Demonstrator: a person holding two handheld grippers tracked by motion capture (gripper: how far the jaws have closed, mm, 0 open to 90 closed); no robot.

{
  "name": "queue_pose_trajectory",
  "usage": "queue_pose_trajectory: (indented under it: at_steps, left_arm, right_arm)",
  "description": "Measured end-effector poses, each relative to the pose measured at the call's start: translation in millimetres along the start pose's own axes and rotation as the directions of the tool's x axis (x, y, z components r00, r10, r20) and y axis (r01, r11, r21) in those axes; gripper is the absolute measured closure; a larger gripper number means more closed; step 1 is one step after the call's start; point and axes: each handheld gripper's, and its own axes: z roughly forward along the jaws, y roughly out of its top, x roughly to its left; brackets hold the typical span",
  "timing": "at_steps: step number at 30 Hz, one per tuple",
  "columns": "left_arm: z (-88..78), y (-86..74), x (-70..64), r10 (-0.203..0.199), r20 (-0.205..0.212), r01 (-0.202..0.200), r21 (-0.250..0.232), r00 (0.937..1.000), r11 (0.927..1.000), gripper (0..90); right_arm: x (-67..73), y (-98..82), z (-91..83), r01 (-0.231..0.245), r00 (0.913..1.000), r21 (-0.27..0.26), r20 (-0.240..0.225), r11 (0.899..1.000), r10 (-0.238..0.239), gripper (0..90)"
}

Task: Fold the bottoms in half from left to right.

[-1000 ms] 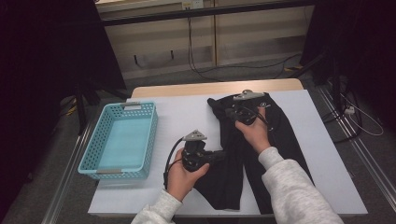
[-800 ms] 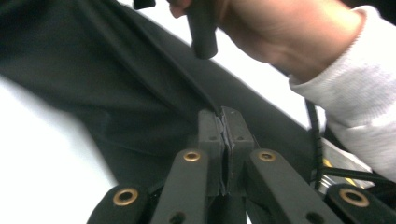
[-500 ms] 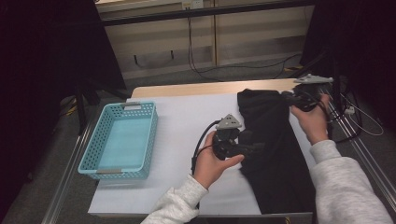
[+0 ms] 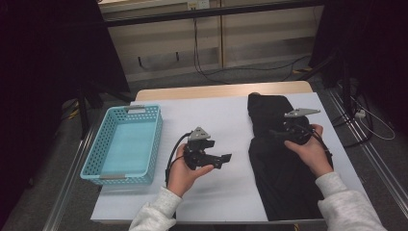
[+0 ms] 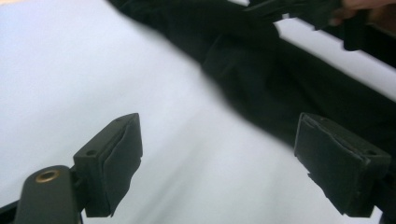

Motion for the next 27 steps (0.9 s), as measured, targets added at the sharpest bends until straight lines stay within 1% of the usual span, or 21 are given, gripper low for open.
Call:
queue_pose_trajectory:
  at_steps: [2,4,6,9,12,14,17,20,22,23,25,26,27]
  left_arm:
    - [-1.7,-4.8,5.7,0.010,-0.018,-0.009,0.024,0.9998,0.9997,14.6]
    - [-4.4,-9.2,10.9,0.010,-0.037,-0.009,0.032,0.9993,0.9994,14.1]
    - [-6.7,-12.6,16.6,0.007,-0.051,-0.005,0.039,0.9987,0.9992,13.9]
    - [-9.6,-16.6,23.5,-0.007,-0.071,0.010,0.040,0.9974,0.9991,13.3]
    - [-12.5,-18.5,28.9,0.000,-0.091,0.004,0.046,0.9958,0.9989,13.0]
    - [-13.4,-19.4,31.1,-0.001,-0.095,0.005,0.044,0.9955,0.9990,12.9]
    - [-13.1,-20.5,33.7,-0.001,-0.103,0.006,0.044,0.9946,0.9990,12.3]
    - [-11.6,-23.2,36.2,0.002,-0.104,0.004,0.059,0.9946,0.9983,11.6]
    - [-10.6,-25.0,38.0,0.005,-0.107,0.002,0.072,0.9942,0.9974,11.2]
    - [-9.7,-25.7,38.4,0.007,-0.114,0.001,0.071,0.9934,0.9975,11.2]
    - [-9.0,-26.1,39.3,0.023,-0.125,-0.012,0.086,0.9919,0.9962,11.2]
    - [-8.5,-26.5,40.3,0.037,-0.136,-0.025,0.093,0.9900,0.9954,11.3]
    - [-7.7,-27.1,41.0,0.028,-0.137,-0.015,0.095,0.9902,0.9954,11.2]
  right_arm:
    - [6.9,-6.7,-0.1,-0.003,0.9998,0.006,-0.020,1.000,0.003,34.5]
    - [13.0,-13.5,-2.1,0.008,0.9997,0.001,-0.021,1.000,-0.008,32.0]
    - [17.7,-20.6,-4.3,-0.003,0.9991,-0.010,-0.043,1.000,0.002,30.8]
    - [23.8,-30.9,-7.0,0.001,0.9988,-0.021,-0.049,1.000,-0.002,30.6]
    - [27.4,-37.9,-7.9,0.009,0.9981,-0.003,-0.061,1.000,-0.009,32.5]
    - [28.4,-41.3,-10.3,0.008,0.9983,-0.007,-0.058,1.000,-0.008,32.4]
    - [29.4,-46.8,-15.1,0.026,0.9982,-0.005,-0.053,1.000,-0.026,32.7]
    - [28.1,-52.6,-21.0,0.030,0.9986,-0.012,-0.044,0.999,-0.031,33.3]
    - [26.2,-56.3,-25.9,0.031,0.9990,-0.005,-0.032,1.000,-0.031,33.7]
    - [25.1,-58.5,-28.5,0.028,0.9991,-0.006,-0.031,1.000,-0.028,34.4]
    - [23.8,-63.2,-33.5,0.024,0.9994,-0.012,-0.025,1.000,-0.024,36.2]
    - [23.5,-65.6,-35.6,0.025,0.9994,-0.014,-0.025,1.000,-0.025,36.6]
    - [23.7,-67.9,-37.7,0.024,0.9994,-0.016,-0.026,1.000,-0.025,37.8]
